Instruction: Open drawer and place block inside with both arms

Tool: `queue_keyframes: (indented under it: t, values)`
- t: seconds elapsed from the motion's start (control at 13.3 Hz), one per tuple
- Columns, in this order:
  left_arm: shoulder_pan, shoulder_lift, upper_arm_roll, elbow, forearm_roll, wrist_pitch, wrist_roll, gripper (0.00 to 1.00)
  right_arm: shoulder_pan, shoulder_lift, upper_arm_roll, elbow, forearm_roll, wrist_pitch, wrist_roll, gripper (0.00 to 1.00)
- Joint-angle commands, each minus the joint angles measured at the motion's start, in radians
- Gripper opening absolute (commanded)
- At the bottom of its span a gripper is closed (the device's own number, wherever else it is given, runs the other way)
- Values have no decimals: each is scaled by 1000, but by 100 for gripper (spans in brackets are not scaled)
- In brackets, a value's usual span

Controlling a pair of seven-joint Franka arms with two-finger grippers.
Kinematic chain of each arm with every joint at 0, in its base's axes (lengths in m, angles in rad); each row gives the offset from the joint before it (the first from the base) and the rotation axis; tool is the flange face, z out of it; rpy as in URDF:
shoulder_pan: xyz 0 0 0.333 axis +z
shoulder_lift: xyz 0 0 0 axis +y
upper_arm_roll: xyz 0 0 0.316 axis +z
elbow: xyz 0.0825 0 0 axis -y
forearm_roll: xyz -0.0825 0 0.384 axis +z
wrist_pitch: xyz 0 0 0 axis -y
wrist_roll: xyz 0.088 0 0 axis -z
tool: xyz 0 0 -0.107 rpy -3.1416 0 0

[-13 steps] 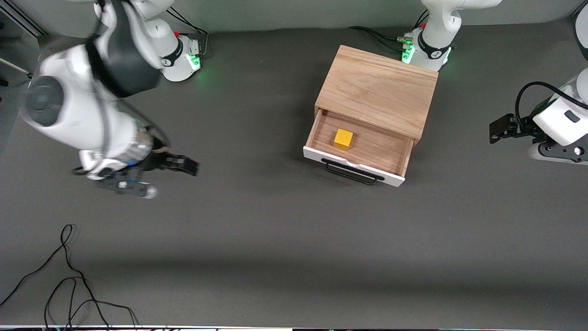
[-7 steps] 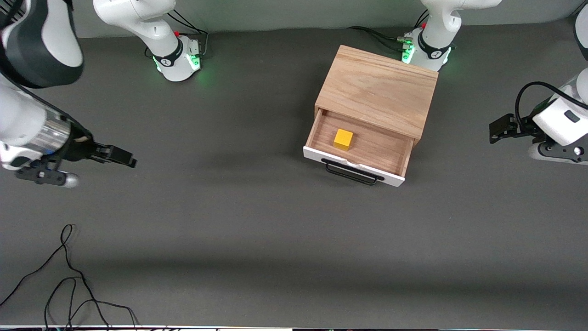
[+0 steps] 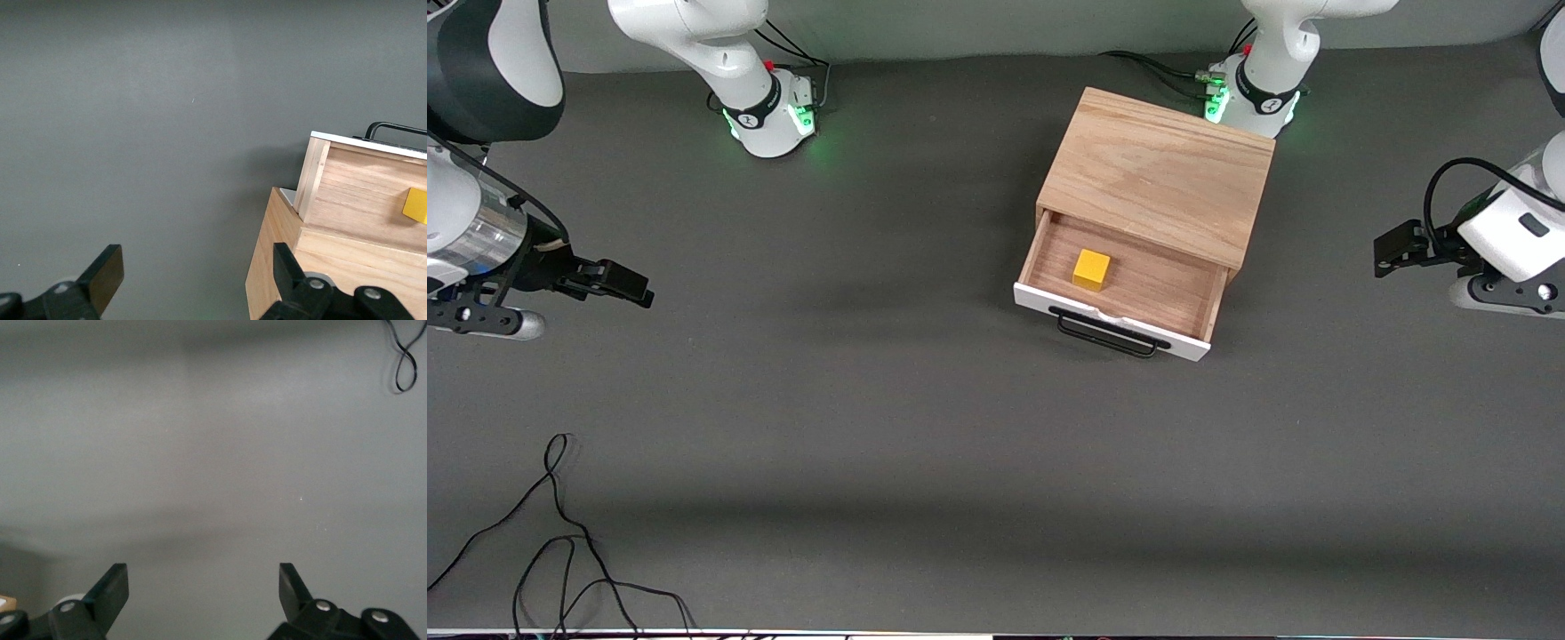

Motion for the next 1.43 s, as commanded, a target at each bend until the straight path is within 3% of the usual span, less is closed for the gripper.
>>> queue_keyframes:
  t: [0.0,1.35]
  values:
    - [-11,-27,6,-24,5,13,8,100,5,-9,9,0,-18,10,-43,100]
    - [-11,-27,6,-26,1,9,-3,100,9,15,4,17,-10,-3,-43,100]
